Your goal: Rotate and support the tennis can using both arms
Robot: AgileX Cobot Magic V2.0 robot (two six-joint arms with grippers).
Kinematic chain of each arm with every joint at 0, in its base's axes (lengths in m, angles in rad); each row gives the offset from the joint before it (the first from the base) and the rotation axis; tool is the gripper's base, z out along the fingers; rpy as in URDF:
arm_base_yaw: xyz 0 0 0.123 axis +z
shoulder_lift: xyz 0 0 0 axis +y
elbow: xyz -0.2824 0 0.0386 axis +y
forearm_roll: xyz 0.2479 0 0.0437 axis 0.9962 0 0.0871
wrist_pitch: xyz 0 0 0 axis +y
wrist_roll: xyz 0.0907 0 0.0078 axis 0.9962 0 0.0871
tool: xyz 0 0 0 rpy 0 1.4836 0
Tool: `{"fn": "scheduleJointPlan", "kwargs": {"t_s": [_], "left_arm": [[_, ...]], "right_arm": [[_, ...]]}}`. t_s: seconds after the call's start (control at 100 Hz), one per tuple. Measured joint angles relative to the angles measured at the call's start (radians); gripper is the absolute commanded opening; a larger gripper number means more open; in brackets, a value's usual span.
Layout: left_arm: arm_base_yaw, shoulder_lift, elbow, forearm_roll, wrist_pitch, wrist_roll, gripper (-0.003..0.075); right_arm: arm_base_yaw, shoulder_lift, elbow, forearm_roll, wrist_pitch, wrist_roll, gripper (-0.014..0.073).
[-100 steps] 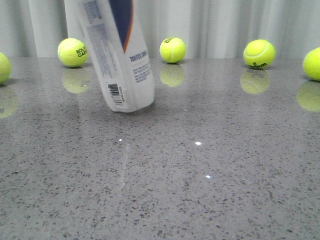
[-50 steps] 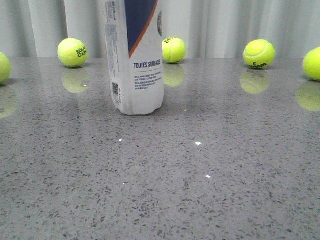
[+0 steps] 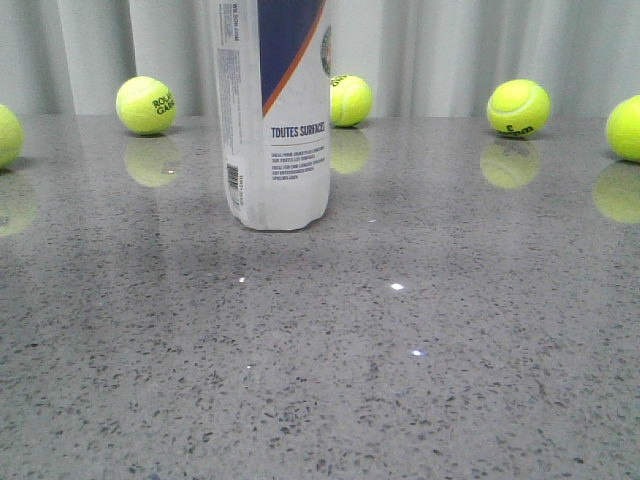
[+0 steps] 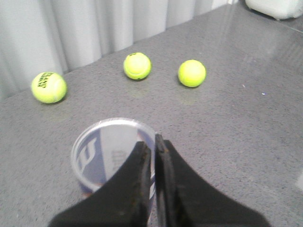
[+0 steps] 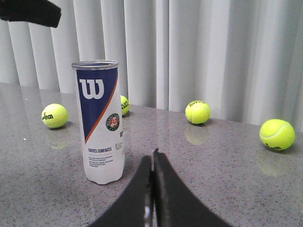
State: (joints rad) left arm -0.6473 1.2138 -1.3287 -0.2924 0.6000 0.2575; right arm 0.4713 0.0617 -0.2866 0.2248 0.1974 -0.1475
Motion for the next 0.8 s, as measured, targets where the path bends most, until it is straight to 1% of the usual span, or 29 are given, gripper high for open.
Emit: {"fn": "scheduleJointPlan", "kwargs": {"t_s": [0.1, 0.2, 0.36, 0.45, 0.49, 0.64, 0.8], "left_arm": [[0.0, -0.098, 0.166, -0.002, -0.122, 0.0, -0.0018], [0.0, -0.19, 0.335, -0.002, -0.209, 0.0, -0.0018], [0.0, -0.308, 0.556, -0.006, -0.245, 0.0, -0.0019], [0.014, -0.335, 0.643, -0.002, -0.263, 0.0, -0.0019], [0.031, -0.34, 0.674, 0.001, -0.279, 0.0, -0.0019], [0.163, -0.362, 0.776, 0.007, -0.362, 0.0, -0.0019], [0.291, -0.407, 0.834, 0.009, -0.394, 0.0, -0.0019]], "right_arm": [[0.0, 0.0, 0.0, 0.0, 0.0, 0.0, -0.006], [0.0, 0.0, 0.0, 0.0, 0.0, 0.0, -0.006], [0.0, 0.0, 0.0, 0.0, 0.0, 0.0, -0.006], [0.0, 0.0, 0.0, 0.0, 0.0, 0.0, -0.006], [0.0, 0.0, 0.0, 0.0, 0.0, 0.0, -0.006], [0.0, 0.0, 0.0, 0.0, 0.0, 0.0, -0.006], [0.0, 0.0, 0.0, 0.0, 0.0, 0.0, -0.006]]}}
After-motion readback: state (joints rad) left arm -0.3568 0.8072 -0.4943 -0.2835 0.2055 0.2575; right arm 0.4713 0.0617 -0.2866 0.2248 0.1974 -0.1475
